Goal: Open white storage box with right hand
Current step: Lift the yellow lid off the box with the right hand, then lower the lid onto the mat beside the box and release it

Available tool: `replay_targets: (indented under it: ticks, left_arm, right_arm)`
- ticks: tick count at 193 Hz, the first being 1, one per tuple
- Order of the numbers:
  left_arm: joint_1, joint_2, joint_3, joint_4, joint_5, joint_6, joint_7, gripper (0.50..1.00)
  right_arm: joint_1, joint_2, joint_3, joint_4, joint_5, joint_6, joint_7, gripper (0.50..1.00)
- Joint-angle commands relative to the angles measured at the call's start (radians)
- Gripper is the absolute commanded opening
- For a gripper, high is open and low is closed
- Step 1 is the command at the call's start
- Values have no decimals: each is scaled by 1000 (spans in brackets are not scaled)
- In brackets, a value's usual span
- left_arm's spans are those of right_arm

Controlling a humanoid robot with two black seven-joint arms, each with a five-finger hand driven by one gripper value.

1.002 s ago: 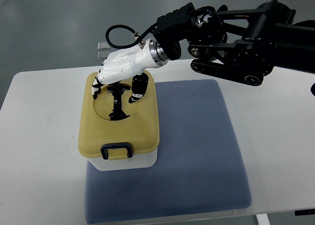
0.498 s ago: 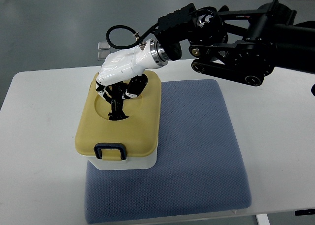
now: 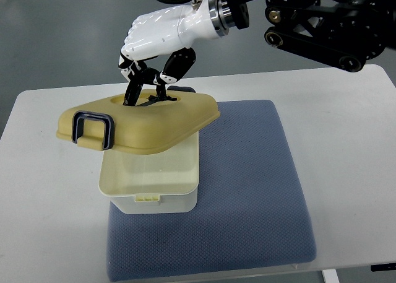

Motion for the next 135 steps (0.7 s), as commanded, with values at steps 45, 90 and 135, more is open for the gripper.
replay_targets:
  ticks: [45, 90, 135]
  left_arm:
    - [0, 0, 0, 0, 0, 0, 0, 1000]
    - [-2, 0, 0, 0, 0, 0, 0, 1000]
    - [0, 0, 0, 0, -1, 0, 0, 1000]
  right_arm:
    - [-16, -255, -10, 2, 5, -2, 21, 500]
    - [-163, -375, -19, 2, -9, -59, 21, 500]
    - [-266, -422, -137, 0, -13, -220, 21, 500]
